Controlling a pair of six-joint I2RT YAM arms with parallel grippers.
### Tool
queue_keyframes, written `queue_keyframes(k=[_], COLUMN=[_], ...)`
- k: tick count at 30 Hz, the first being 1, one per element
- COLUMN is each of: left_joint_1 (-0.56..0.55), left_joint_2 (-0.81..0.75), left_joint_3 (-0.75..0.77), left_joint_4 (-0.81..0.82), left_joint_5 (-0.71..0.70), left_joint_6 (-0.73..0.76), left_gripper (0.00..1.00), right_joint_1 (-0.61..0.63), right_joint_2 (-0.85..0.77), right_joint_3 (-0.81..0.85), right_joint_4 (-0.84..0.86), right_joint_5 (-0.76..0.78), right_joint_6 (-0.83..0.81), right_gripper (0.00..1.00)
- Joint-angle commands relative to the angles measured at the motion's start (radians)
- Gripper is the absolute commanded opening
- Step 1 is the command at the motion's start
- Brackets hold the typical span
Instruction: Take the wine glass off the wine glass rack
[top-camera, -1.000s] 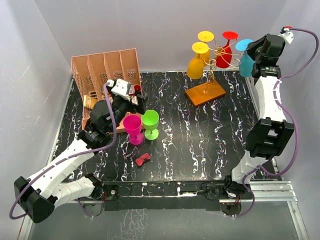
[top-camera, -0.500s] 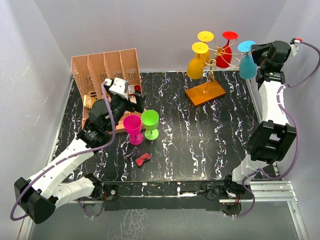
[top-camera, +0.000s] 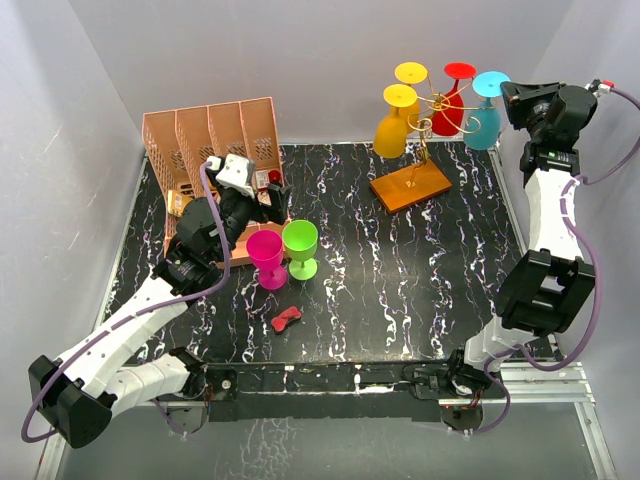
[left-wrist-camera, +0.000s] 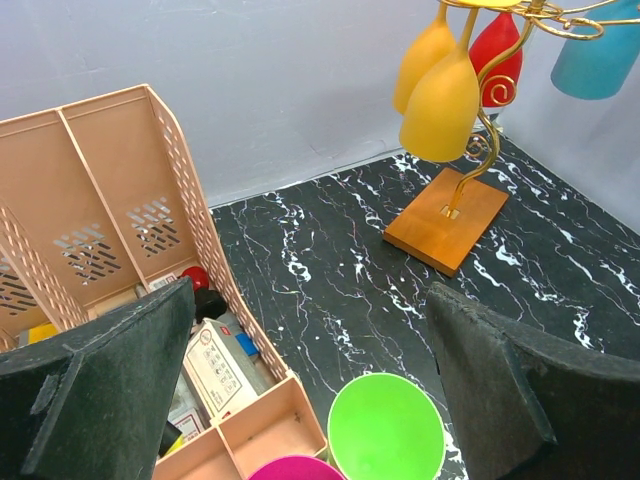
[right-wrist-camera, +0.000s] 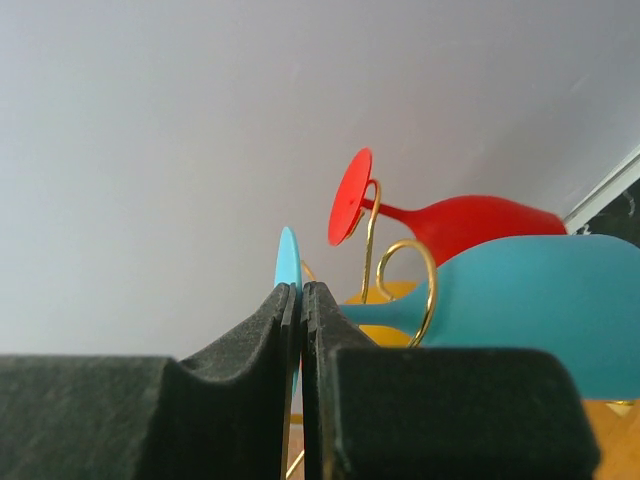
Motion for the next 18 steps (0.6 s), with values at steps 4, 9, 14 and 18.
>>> queue_keyframes(k=[4, 9, 14, 18], left_joint_1=[0.008, 0.008, 0.009, 0.01], left_joint_2=[0.001, 0.002, 0.006, 0.006], left_joint_3=[0.028, 0.03, 0.031, 0.032], left_joint_4=[0.015, 0.013, 0.011, 0.01], left_joint_5=[0.009, 0.013, 0.009, 0.006], left_joint_6=[-0.008, -0.009, -0.009, -0.009], left_gripper=[0.96, 0.96, 0.96, 0.96], right_joint_1=[-0.006, -0.005, 0.012, 0.036], right_joint_2=[-0.033, 0.018, 0.066, 0.095], right_joint_3=[-0.017, 0.021, 0.094, 0.142], right_joint_4=[0.115, 0.136, 0.12, 0.086], right_joint_5=[-0.153, -0.201, -0.188, -0.156], right_joint_6=[0.119, 0.166, 0.157, 0.12], right_gripper=[0.08, 0.08, 0.08, 0.08])
